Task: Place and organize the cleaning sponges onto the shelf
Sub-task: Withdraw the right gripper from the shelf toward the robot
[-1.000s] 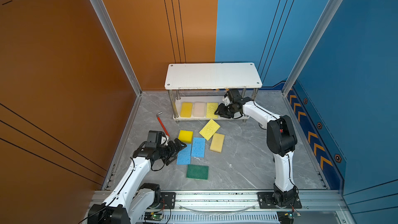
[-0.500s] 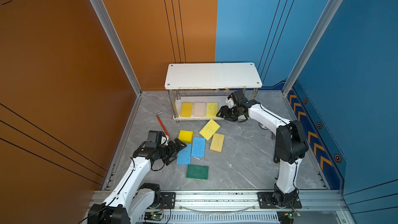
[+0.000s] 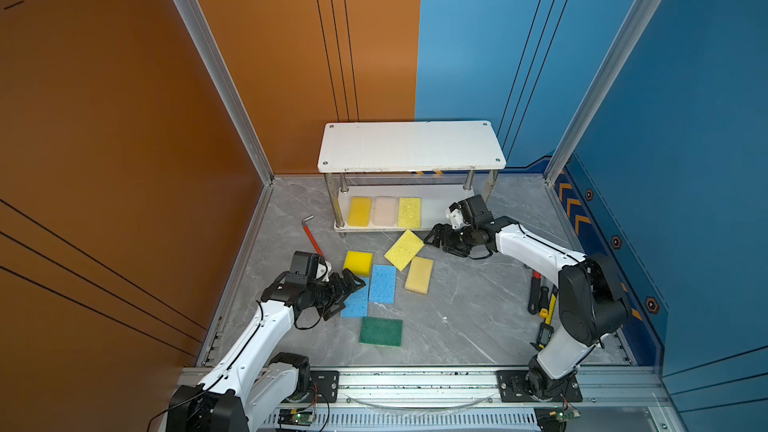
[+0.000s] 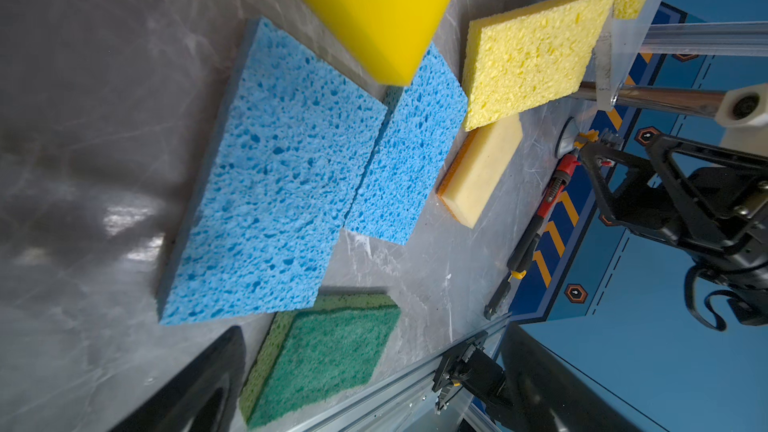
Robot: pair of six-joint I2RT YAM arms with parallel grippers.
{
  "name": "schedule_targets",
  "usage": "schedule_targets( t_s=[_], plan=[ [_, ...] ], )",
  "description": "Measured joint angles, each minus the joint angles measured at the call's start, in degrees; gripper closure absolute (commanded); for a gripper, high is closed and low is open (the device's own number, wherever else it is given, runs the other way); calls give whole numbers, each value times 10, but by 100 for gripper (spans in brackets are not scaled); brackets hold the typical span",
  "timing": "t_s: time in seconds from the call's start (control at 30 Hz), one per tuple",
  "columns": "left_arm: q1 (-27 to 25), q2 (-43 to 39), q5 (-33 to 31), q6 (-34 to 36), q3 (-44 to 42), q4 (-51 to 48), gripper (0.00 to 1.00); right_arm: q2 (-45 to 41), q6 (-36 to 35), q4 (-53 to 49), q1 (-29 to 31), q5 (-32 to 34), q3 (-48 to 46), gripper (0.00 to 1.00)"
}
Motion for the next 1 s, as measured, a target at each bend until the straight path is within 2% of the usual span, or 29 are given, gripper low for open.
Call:
schedule_targets(
  t_s=[0.27,0.5,1.0],
  plan=[
    [-10,-16,-7,-5,0,1,3,-4,12,101,-9,-51,-63,11],
    [-11,-17,-11,-7,0,1,3,2,18,167,-10,-75,-67,12],
    [-11,-16,-11,-7,0,1,3,62,30,222,-9,-86,-66,17]
  ],
)
